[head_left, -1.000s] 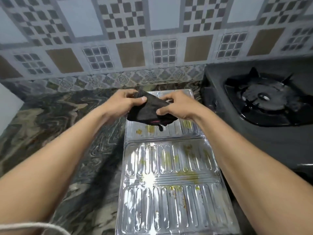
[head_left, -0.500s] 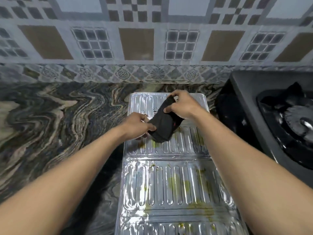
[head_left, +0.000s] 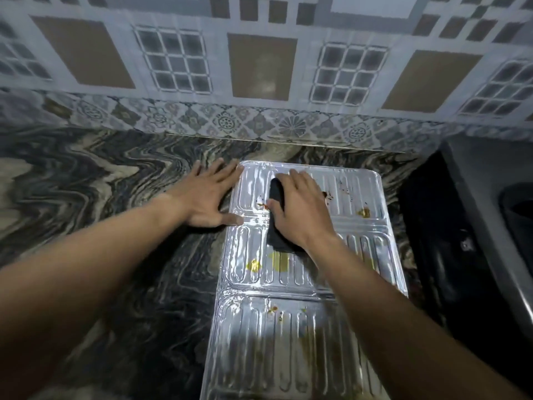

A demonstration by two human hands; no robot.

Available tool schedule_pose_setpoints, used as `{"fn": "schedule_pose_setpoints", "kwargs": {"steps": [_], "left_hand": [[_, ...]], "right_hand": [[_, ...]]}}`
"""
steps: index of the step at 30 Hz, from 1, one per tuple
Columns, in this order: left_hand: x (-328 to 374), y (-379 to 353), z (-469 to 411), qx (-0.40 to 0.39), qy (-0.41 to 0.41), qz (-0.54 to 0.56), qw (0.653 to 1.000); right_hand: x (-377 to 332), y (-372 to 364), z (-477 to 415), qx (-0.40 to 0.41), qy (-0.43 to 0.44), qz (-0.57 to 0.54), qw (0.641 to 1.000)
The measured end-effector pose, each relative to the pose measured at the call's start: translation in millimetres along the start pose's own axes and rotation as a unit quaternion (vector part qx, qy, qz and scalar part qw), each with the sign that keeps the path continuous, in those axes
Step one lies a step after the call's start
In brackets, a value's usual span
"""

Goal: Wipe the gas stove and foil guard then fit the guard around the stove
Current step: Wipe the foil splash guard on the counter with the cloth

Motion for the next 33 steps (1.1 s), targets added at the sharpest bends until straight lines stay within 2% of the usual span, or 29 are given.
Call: {"fn": "schedule_pose_setpoints", "kwargs": {"steps": [3, 7, 11, 13, 17, 22, 33], "left_hand": [[-3.6, -7.2, -7.3, -0.034, -0.029, -0.033, 0.998], [-5.7, -11.9, -9.6, -0.043, -0.045, -0.047, 0.997], [-6.7, -15.6, -9.9, -0.041, -0.05, -0.04, 0.997], [-7.3, -17.0, -10.6, -0.041, -0.053, -0.035, 0.997], [-7.0, -17.0, -11.6, -0.044, -0.055, -0.026, 0.997], [-7.9, -18.2, -12.5, -0.042, -0.057, -0.016, 0.997], [-7.6, -18.5, -12.7, -0.046, -0.055, -0.017, 0.997]], "right_hand": [[2.6, -27.1, 16.1, -0.064, -0.026, 0.032, 0.997], [0.0, -29.3, 12.0, -0.021, -0.015, 0.021, 0.999], [-2.6, -22.3, 17.4, 0.027, -0.045, -0.095, 0.994], [-13.4, -24.1, 21.6, 0.027, -0.021, -0.106, 0.994], [-40.1, -46.0, 22.9, -0.004, 0.065, -0.009, 0.998], [-40.5, -59.1, 3.5, -0.027, 0.074, 0.038, 0.996], [-3.7, -46.9, -29.2, -0.025, 0.036, 0.044, 0.998]]}}
Point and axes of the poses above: each hand's wrist, its own z-axis away from the middle knuckle, its own y-axis out of the back of the hand, x = y × z, the point moved 6 cm from there along -z, towards the middle knuckle, and after that the axes turned 8 degrees about x, right-handed, at the moved point
